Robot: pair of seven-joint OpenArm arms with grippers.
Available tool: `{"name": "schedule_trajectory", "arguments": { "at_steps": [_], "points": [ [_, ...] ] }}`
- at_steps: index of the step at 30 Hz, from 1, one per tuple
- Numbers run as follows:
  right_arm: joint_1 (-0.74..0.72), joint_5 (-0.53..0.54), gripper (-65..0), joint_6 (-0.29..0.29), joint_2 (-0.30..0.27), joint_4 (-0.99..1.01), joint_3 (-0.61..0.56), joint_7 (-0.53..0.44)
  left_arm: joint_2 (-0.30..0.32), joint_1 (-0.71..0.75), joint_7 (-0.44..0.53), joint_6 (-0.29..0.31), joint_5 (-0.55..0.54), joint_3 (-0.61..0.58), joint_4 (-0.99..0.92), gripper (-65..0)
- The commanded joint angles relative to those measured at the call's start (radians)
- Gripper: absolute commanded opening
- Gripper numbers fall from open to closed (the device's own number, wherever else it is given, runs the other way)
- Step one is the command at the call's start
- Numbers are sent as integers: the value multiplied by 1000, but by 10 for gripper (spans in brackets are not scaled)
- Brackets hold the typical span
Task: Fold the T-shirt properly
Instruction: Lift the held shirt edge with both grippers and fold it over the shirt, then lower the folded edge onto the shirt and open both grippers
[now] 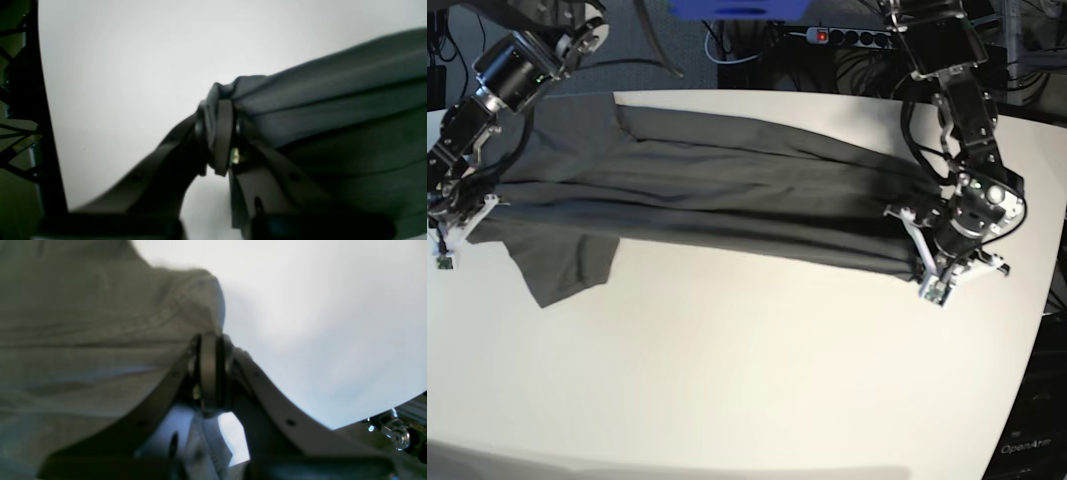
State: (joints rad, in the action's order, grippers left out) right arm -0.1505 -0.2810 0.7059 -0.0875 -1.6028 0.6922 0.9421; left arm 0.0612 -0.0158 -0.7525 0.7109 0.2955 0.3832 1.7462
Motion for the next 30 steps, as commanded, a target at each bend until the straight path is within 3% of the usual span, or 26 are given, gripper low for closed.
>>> {"name": "schedule_trajectory", "arguments": {
  "at_steps": [1,19,30],
  "points": [
    [-5,-7,-644,-8,-7,-18,1,-7,7,-17,17,-13,17,6,14,-613],
    [38,-7,-644,-8,-4,-18,-1,102,10,26,17,-13,28,-23,18,-613],
    [65,-5,-644,-8,13,-17,-1,108,32,53,17,-13,28,-45,1,-613]
  ]
}}
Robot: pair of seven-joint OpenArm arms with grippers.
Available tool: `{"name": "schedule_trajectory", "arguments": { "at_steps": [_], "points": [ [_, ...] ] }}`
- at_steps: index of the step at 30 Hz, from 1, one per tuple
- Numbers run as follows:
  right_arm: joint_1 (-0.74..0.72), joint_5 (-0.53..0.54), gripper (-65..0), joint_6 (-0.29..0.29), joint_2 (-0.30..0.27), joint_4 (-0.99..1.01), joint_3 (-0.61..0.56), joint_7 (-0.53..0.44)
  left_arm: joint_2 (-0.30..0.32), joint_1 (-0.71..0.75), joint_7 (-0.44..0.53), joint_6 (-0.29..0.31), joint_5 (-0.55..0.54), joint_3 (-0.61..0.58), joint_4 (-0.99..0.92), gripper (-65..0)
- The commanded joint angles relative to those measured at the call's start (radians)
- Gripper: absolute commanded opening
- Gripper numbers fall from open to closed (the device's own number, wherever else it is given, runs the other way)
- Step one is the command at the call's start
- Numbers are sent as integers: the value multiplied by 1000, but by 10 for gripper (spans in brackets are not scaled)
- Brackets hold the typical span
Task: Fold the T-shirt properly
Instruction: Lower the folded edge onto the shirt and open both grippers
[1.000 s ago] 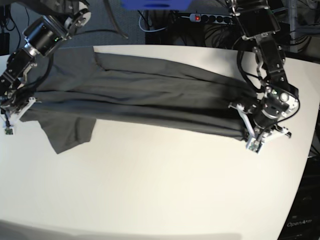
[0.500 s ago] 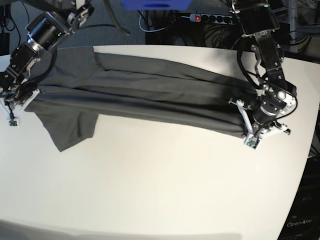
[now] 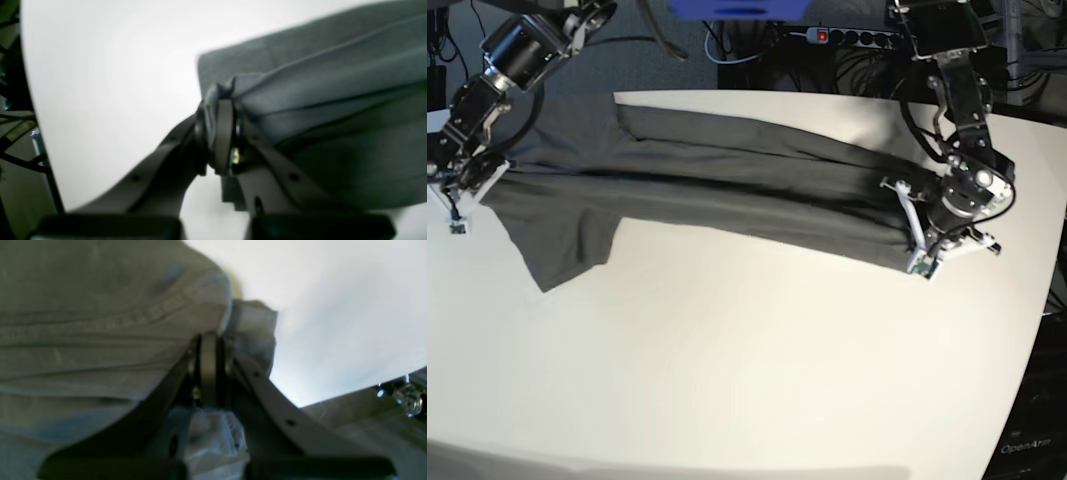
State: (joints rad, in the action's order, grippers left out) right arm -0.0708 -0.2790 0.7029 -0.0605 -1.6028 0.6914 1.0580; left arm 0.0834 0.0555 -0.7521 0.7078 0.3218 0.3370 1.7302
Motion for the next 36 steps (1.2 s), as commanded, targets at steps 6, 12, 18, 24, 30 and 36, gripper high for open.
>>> {"name": "schedule_trajectory", "arguments": {
  "at_steps": [6,12,18,24,30,36],
  "points": [
    [-13,-7,-644,-5,-6,-15,0,-8,9,-18,16,-10,1,-9,-8,-611],
    [-11,-9,-635,-5,-6,-12,0,-8,9,-18,16,-10,53,-13,-8,-608],
    [-13,-9,-553,-5,-6,-12,1,43,9,-16,16,-10,109,-45,-8,-605],
    [-13,-9,-411,-5,-8,-14,1,44,9,7,21,-10,106,-43,17,-366],
    [-17,-9,-325,-5,-48,-20,1,37,9,5,56,-10,112,-37,87,-254],
    [-24,-9,-319,-5,-114,-20,1,21,5,-29,56,-10,112,-37,101,-248]
  ]
}}
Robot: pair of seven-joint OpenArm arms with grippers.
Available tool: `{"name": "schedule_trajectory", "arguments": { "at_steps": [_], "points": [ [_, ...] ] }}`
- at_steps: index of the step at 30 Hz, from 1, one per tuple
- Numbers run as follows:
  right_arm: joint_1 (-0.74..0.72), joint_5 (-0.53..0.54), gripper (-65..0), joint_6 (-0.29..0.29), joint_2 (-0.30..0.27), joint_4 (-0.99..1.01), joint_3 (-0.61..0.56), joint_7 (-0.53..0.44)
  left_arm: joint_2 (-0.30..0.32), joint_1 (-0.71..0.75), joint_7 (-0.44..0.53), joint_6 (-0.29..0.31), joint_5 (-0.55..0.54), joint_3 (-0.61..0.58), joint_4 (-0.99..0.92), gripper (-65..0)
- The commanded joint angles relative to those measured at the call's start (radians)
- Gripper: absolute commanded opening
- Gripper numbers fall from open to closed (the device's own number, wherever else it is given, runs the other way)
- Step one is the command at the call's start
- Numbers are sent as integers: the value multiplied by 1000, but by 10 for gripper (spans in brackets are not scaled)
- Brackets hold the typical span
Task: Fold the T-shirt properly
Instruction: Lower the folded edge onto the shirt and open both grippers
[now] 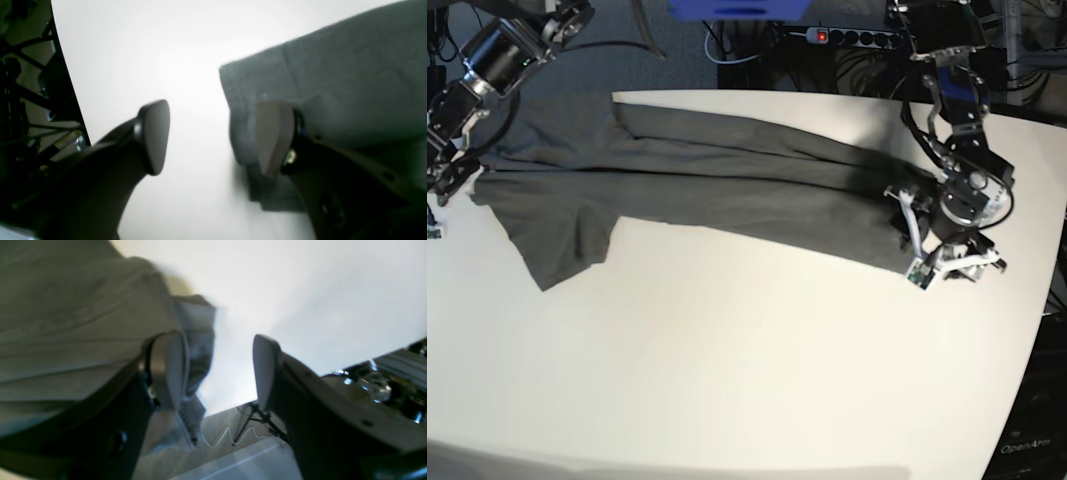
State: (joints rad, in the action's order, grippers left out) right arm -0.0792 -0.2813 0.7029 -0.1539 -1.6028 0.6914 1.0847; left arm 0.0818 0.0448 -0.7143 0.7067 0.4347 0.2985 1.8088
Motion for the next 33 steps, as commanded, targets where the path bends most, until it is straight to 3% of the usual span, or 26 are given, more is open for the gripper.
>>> {"name": "schedule_trajectory", "arguments": {
  "at_steps": [1,6,11,17,23,29,33],
  "points": [
    [-15,-6,-319,-5,-29,-20,1,-5,3,-23,18,-9,-1,1,24,-248],
    [-21,-11,-319,-5,-39,-20,3,-2,0,-58,18,-9,-6,3,22,-248],
    [-21,-97,-319,-5,-31,-20,6,-10,0,-81,18,-9,-1,3,16,-248],
    [-44,-109,-319,-5,-72,-20,1,-13,0,-95,18,-9,-3,6,19,-248],
    [-100,-105,-318,-5,-71,-1,-28,-133,-17,-127,23,-9,-9,69,9,-248],
    [-196,-100,-319,-5,-42,149,-158,-199,-69,-125,26,-9,-9,101,18,-248],
    [-279,-100,-321,-5,-23,276,-167,-228,-76,-125,28,-9,-9,109,15,-248]
  ]
}}
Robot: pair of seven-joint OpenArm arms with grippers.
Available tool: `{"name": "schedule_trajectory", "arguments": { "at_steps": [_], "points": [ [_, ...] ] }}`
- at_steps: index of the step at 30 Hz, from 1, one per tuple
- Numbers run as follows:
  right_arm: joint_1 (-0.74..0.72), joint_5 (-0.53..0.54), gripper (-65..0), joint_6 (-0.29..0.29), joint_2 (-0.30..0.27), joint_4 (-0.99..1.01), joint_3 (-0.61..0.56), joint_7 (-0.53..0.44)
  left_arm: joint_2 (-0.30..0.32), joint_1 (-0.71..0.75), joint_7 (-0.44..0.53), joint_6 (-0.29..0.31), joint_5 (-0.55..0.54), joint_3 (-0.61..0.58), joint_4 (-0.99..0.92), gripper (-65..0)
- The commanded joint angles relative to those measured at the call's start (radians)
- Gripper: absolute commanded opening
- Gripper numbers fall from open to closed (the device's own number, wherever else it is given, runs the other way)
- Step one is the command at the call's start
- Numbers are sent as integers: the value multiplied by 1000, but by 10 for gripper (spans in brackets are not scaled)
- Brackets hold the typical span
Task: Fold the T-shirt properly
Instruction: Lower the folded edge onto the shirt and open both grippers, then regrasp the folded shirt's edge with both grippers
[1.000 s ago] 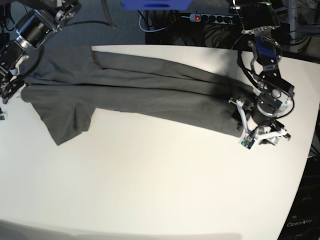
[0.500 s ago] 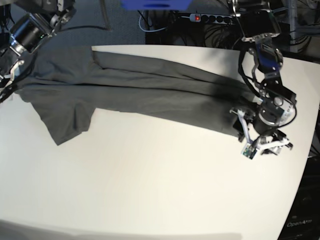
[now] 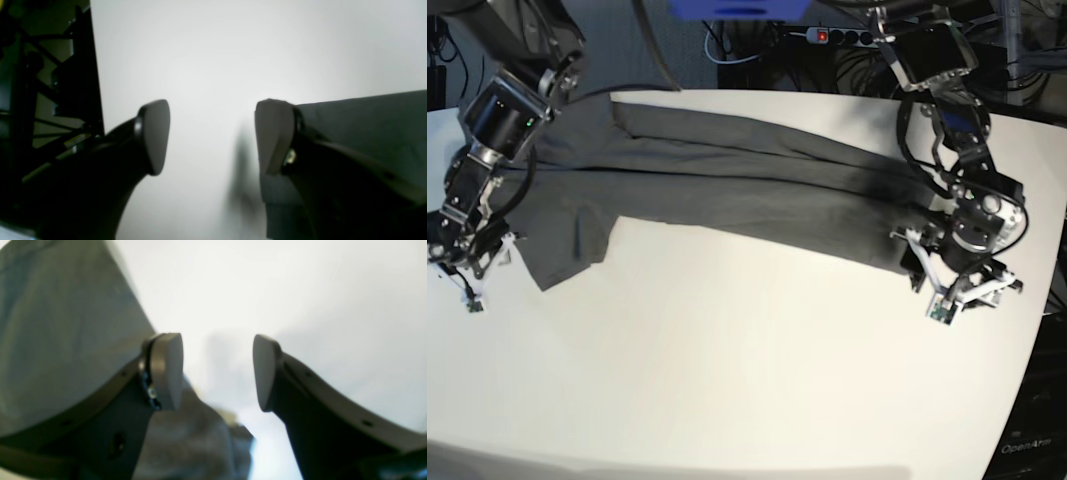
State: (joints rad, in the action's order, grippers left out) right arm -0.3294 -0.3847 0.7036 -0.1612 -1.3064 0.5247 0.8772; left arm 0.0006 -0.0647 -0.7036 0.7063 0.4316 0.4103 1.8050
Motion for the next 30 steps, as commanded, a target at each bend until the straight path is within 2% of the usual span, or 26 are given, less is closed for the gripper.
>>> {"name": "schedule_trajectory", "arguments": {
  "at_steps": [1,10,14,18,22,30],
  "points": [
    [-50,3,-321,-5,-16,17,1,-22,5,-16,17,-8,-6,-3,20,-248],
    [-210,3,-319,-5,-34,268,2,-46,14,-14,17,-8,0,-3,20,-248],
    [-261,5,-318,-5,-38,374,50,-42,14,-14,17,-8,2,-3,12,-248],
    [-320,5,-315,-5,-85,525,157,-33,14,-14,15,-8,2,-3,11,-248],
    [-363,5,-302,-5,-123,637,180,-42,12,-14,12,-8,2,-3,11,-248],
    [-377,5,-302,-5,-130,700,223,-29,6,-14,9,-8,2,-4,11,-248]
  ]
}}
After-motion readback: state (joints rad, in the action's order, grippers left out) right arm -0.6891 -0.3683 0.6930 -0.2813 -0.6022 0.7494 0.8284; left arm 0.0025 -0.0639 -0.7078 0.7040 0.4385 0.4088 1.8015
